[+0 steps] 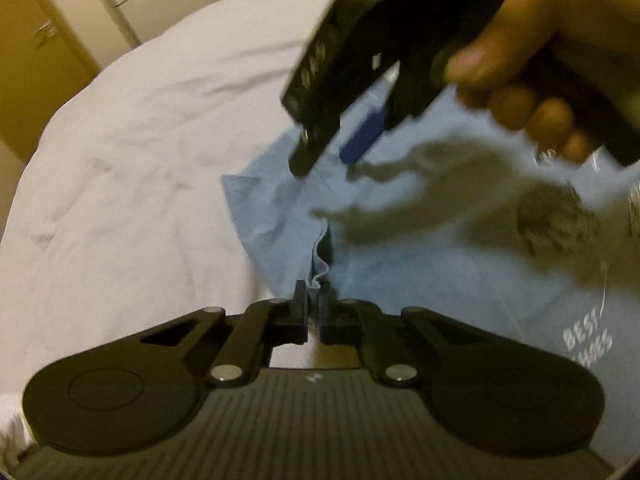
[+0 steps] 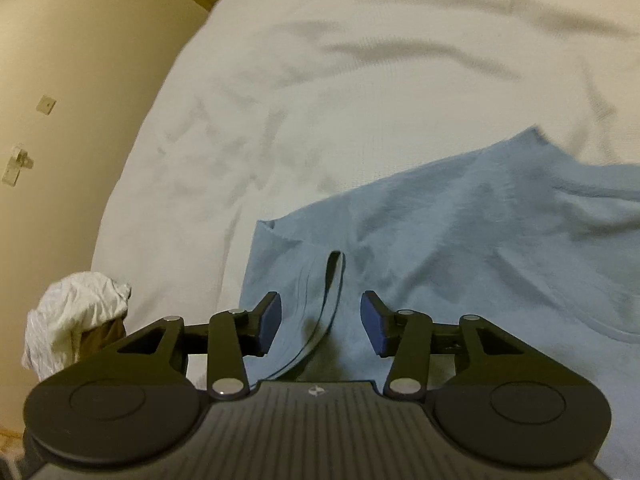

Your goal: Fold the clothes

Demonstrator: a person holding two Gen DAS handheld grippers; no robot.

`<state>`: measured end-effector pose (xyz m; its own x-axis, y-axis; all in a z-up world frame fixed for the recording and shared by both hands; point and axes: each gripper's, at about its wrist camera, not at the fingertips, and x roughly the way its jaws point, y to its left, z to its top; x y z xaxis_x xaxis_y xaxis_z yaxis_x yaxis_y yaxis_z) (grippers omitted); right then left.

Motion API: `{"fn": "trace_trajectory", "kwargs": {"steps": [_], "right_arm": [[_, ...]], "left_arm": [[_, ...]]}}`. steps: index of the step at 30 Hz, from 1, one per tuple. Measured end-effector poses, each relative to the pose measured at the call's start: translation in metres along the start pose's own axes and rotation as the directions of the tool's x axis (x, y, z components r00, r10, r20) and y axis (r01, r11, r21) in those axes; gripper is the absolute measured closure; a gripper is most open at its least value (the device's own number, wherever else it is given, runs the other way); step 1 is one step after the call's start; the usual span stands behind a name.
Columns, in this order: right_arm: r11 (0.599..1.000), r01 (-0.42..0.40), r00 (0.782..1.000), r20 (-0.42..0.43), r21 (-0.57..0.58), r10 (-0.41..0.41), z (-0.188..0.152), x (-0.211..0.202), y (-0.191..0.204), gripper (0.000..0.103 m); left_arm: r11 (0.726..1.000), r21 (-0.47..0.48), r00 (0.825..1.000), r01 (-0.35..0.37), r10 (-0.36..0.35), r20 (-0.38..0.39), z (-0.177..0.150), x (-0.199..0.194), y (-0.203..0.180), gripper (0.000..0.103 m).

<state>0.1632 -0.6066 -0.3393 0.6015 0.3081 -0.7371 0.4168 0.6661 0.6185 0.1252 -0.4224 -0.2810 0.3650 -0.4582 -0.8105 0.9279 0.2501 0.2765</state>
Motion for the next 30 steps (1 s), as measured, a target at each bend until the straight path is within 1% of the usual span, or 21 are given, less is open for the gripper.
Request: {"fn": "trace_trajectory", "kwargs": {"steps": [4,6,7,8,9,10,13,16,19,23,24,26,27,28,30], "right_arm": [[0.999,-0.007,1.0,-0.004,0.043,0.008,0.007,0.02,-0.001,0.055],[0.997,-0.011,1.0,0.0,0.073,0.011,0.009,0.023,-0.001,0.059],[0.997,-0.009,1.0,0.005,0.078,0.009,0.01,0.023,0.0,0.071],[0.998,-0.007,1.0,0.02,0.059,0.006,0.012,0.019,0.003,0.08],[0.999,-0.005,0.999,0.034,0.04,0.004,0.013,0.014,0.007,0.084],[1.0,-0.003,0.999,0.048,0.021,0.002,0.015,0.01,0.011,0.093],[0.998,0.022,0.993,0.121,-0.06,-0.015,0.021,-0.011,0.021,0.095],[0.994,0.051,0.988,0.152,-0.093,-0.037,0.026,-0.016,0.021,0.097],[0.99,0.075,0.988,0.143,-0.123,-0.057,0.03,-0.008,0.019,0.097],[0.982,0.107,0.988,0.126,-0.155,-0.088,0.033,-0.004,0.02,0.095],[0.982,0.103,0.99,0.115,-0.156,-0.085,0.032,-0.004,0.021,0.092],[0.983,0.091,0.993,0.091,-0.157,-0.077,0.028,-0.004,0.02,0.076],[0.984,0.083,0.994,0.078,-0.16,-0.072,0.024,-0.003,0.019,0.071],[0.983,0.079,0.996,0.065,-0.166,-0.069,0.021,-0.001,0.019,0.063],[0.976,0.087,0.996,0.041,-0.198,-0.081,0.016,0.005,0.021,0.062]], "left_arm": [[0.999,-0.045,1.0,0.001,0.0,0.026,-0.003,-0.007,0.006,0.101],[0.998,-0.067,0.999,0.002,0.001,0.04,-0.005,-0.011,0.009,0.101],[0.998,-0.069,0.999,0.007,-0.004,0.042,-0.006,-0.012,0.009,0.101],[0.998,-0.064,0.999,0.013,-0.01,0.043,-0.005,-0.012,0.009,0.101],[0.998,-0.057,0.999,0.018,-0.015,0.048,-0.004,-0.013,0.008,0.101],[0.999,-0.048,0.998,0.023,-0.02,0.053,-0.004,-0.015,0.006,0.101],[0.999,-0.021,0.997,0.048,-0.047,0.068,0.0,-0.017,0.0,0.101],[0.997,-0.014,0.994,0.078,-0.077,0.072,0.004,-0.014,-0.007,0.101],[0.995,-0.004,0.993,0.103,-0.103,0.053,0.008,-0.003,-0.019,0.101],[0.993,-0.001,0.992,0.116,-0.116,0.044,0.009,0.01,-0.029,0.101],[0.993,-0.003,0.993,0.114,-0.114,0.043,0.008,0.011,-0.03,0.101],[0.994,-0.008,0.993,0.107,-0.107,0.041,0.006,0.013,-0.033,0.101],[0.994,-0.013,0.994,0.105,-0.105,0.044,0.005,0.012,-0.032,0.101],[0.994,-0.019,0.994,0.104,-0.103,0.049,0.004,0.011,-0.03,0.101],[0.994,-0.031,0.993,0.101,-0.099,0.058,0.003,0.01,-0.027,0.101]]}}
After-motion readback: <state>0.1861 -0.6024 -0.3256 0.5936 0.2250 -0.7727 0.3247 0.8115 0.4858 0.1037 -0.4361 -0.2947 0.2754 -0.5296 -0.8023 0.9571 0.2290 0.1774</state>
